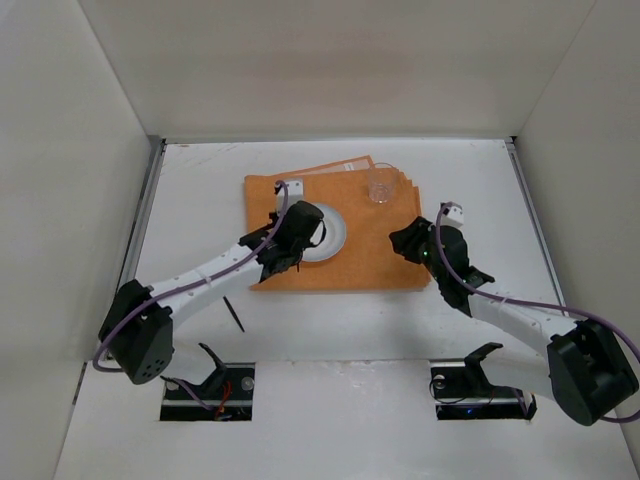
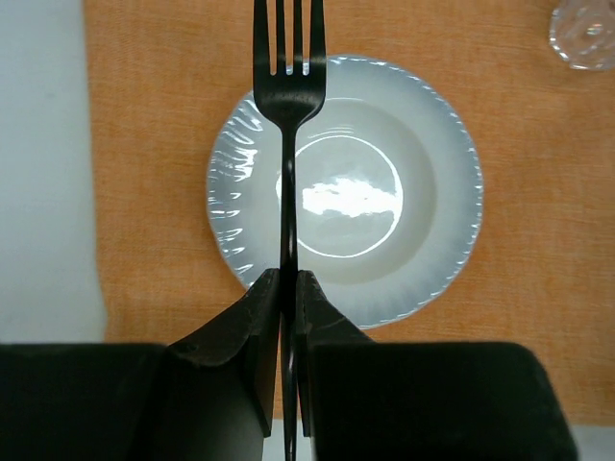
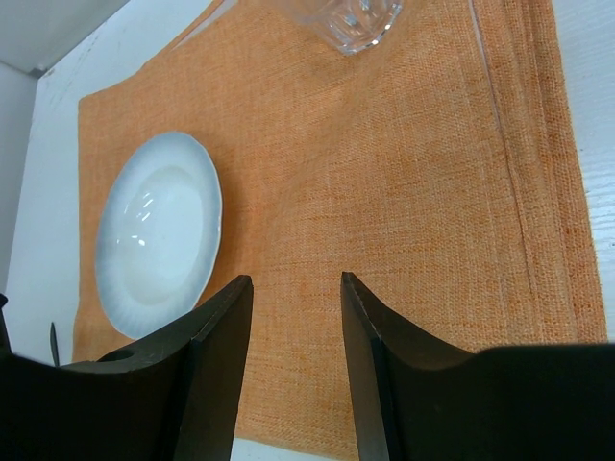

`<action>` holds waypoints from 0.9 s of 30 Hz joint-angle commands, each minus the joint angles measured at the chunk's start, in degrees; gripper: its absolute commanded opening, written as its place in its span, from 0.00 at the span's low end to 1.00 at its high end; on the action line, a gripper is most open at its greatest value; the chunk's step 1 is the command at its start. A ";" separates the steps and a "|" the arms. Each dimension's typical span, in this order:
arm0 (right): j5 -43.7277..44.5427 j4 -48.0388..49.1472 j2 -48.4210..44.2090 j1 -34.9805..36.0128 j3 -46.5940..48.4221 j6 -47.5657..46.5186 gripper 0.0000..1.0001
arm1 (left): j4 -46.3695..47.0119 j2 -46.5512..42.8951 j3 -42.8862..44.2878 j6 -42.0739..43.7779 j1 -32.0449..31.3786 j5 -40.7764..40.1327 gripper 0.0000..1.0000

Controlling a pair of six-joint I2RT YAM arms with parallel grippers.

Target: Set the dinner table for one person

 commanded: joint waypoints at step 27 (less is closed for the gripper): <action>-0.30 3.25 1.26 -0.17 0.79 -0.19 0.48 | 13.86 11.25 -6.59 8.66 16.61 11.43 0.05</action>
